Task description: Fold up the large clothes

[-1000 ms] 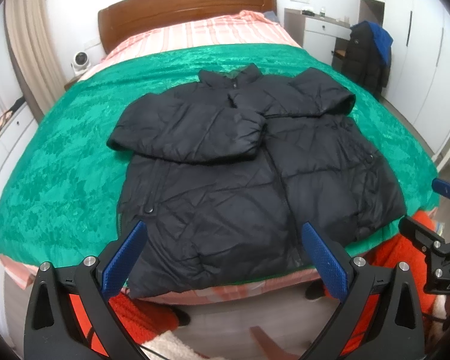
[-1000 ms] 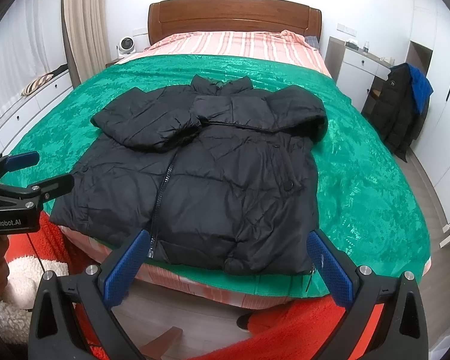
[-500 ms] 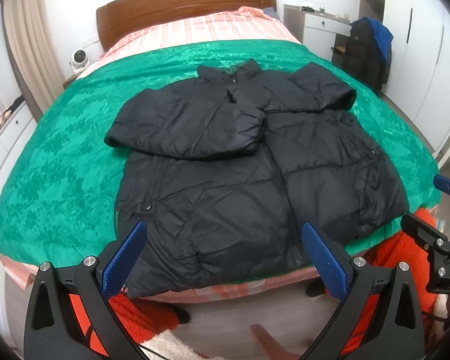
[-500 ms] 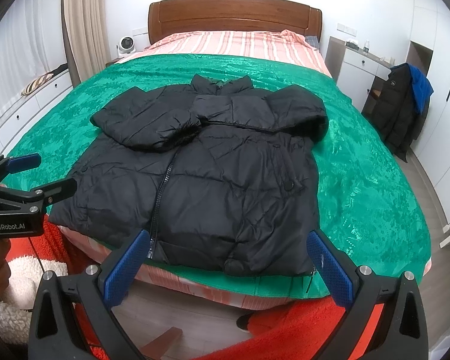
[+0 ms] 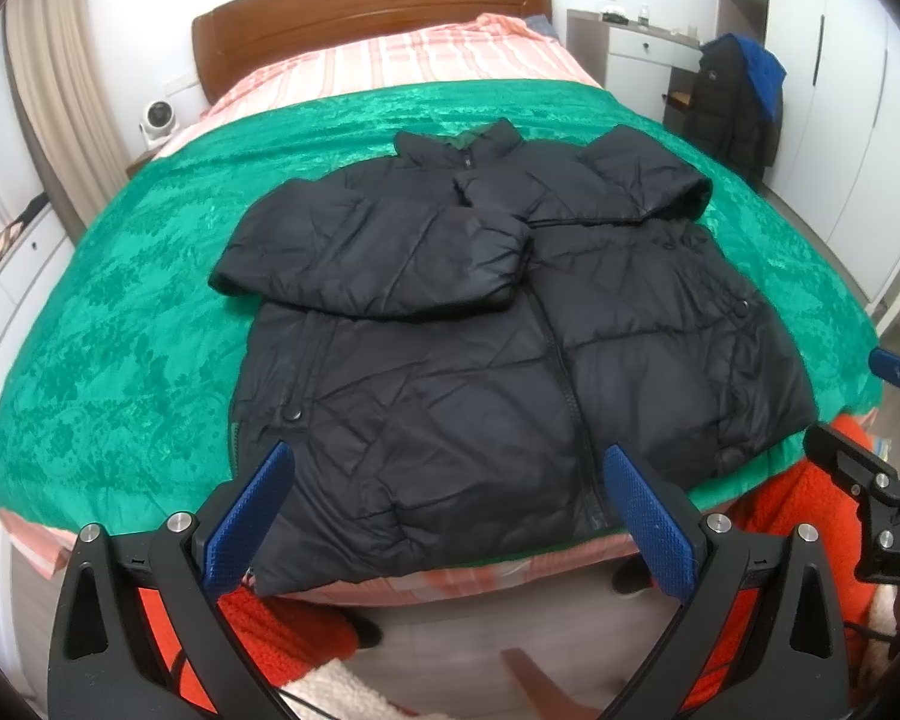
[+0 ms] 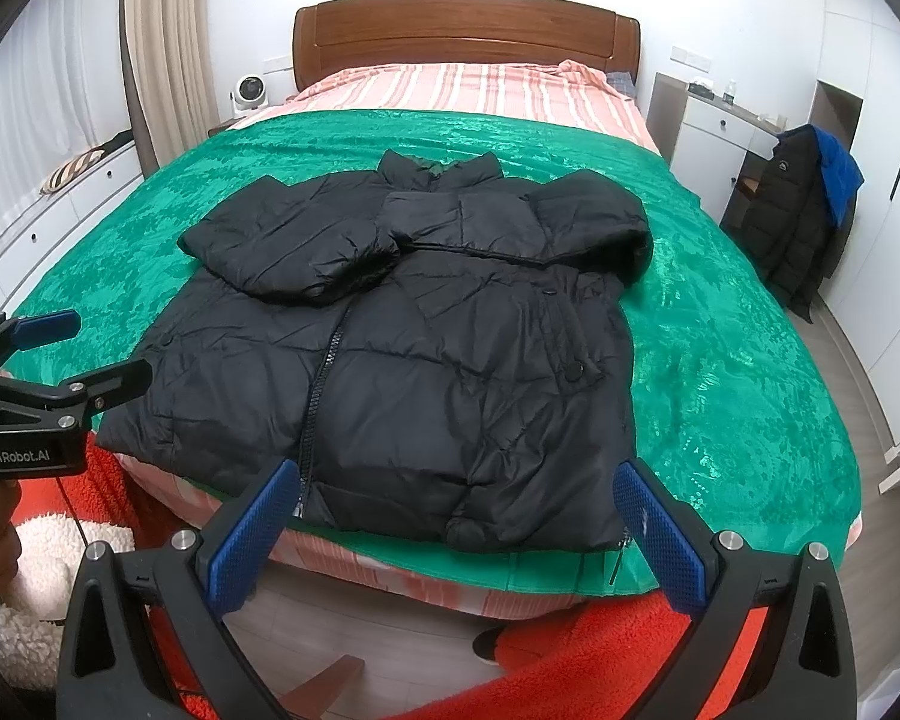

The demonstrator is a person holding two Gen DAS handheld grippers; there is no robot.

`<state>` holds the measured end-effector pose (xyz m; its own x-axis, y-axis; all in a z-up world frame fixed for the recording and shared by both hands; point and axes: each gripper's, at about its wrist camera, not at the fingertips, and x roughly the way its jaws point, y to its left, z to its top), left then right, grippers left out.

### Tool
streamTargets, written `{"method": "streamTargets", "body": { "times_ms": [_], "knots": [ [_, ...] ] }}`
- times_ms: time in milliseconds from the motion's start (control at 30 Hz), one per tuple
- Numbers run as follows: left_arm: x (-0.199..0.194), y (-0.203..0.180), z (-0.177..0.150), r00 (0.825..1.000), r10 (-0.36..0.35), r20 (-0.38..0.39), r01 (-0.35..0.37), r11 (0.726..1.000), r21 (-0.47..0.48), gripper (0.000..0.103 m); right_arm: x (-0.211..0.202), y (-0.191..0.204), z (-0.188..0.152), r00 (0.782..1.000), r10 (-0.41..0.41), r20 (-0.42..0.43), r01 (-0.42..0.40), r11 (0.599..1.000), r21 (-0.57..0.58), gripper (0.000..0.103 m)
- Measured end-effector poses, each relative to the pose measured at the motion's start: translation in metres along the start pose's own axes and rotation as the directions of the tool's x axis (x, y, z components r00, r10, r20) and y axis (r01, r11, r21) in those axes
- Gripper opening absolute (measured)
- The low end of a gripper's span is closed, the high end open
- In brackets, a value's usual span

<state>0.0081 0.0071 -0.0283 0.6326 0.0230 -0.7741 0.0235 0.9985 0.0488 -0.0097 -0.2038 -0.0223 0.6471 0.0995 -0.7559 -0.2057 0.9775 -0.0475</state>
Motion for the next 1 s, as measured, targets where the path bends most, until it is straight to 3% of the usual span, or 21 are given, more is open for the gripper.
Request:
{"method": "streamTargets", "body": {
  "times_ms": [400, 600, 833, 1000],
  "knots": [
    [0.003, 0.000, -0.001, 1.000, 0.006, -0.004, -0.006, 1.000, 0.009, 0.103, 0.000, -0.004, -0.001, 1.000, -0.014, -0.005, 0.014, 1.000, 0.011, 0.103],
    [0.021, 0.000, 0.013, 1.000, 0.027, 0.012, -0.028, 0.995, 0.094, 0.103, 0.003, -0.012, -0.002, 1.000, -0.028, -0.006, 0.028, 0.999, 0.034, 0.103],
    [0.090, -0.026, 0.060, 0.996, 0.070, 0.055, -0.085, 0.935, 0.344, 0.103, 0.002, -0.014, -0.003, 1.000, -0.030, 0.003, 0.030, 0.998, 0.047, 0.103],
    [0.177, -0.047, 0.096, 0.995, 0.097, -0.018, -0.080, 0.901, 0.427, 0.103, -0.006, -0.016, -0.005, 0.999, -0.038, 0.018, 0.037, 0.998, 0.050, 0.103]
  ]
}}
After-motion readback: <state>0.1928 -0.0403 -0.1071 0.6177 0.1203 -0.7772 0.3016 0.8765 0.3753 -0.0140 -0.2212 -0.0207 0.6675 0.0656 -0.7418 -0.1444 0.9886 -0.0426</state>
